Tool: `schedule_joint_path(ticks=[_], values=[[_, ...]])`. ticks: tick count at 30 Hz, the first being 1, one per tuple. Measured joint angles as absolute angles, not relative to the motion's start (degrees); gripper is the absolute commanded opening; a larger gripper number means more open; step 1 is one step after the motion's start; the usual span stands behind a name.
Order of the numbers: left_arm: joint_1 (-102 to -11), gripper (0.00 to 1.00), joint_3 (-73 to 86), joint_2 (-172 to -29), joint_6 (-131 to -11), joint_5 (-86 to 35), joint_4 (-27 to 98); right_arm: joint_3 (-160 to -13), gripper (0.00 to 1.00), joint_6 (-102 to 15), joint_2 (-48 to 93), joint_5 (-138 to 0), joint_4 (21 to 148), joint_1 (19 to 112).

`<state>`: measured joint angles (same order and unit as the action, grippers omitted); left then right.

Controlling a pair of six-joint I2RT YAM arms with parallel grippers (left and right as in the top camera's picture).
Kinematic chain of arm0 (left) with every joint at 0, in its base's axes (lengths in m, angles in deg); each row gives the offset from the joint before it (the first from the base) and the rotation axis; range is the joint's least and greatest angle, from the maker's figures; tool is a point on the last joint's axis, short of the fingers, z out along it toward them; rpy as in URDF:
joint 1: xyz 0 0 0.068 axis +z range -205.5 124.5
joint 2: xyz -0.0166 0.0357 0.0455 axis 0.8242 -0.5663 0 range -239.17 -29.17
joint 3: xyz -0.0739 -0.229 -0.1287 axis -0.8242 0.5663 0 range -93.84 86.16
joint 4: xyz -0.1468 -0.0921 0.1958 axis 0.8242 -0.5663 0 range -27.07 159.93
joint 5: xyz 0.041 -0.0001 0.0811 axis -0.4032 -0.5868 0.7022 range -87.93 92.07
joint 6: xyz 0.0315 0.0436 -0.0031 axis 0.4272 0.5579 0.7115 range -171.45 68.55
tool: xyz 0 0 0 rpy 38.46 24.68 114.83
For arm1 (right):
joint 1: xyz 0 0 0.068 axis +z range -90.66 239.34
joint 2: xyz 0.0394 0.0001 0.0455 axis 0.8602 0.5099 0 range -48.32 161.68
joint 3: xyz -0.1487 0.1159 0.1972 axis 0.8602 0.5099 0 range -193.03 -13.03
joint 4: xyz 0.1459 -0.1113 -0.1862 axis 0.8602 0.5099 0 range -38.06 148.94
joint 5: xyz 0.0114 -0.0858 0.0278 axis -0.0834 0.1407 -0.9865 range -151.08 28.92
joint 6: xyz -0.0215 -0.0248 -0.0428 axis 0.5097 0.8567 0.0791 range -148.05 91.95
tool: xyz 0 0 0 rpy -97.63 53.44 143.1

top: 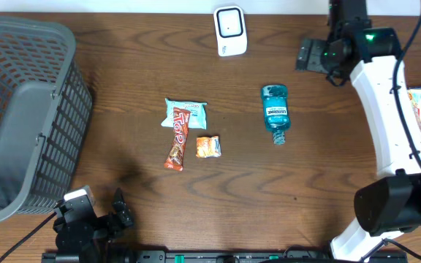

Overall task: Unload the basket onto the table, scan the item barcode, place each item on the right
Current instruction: 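Move the right gripper to the blue Listerine bottle and grasp it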

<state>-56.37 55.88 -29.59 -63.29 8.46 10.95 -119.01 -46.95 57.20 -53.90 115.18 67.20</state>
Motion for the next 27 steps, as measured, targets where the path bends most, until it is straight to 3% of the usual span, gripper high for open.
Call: schedule_joint_path(ticks=[2,6,27], values=[[-56.4,0.99,55.9,-29.6,-63.3,8.5,11.0,-118.9,0.91,-46.9,57.2,-54.0,115.2,68.4],[-56.4,0.99,55.9,-29.6,-63.3,8.4,11.0,-116.5,0.99,-47.2,57.2,-54.2,113.8,70.6],[-56.4,0.99,55.9,-29.6,-63.3,8.5,11.0,-87.4,0.99,-40.6,57.2,-56.8,89.7,76.2]])
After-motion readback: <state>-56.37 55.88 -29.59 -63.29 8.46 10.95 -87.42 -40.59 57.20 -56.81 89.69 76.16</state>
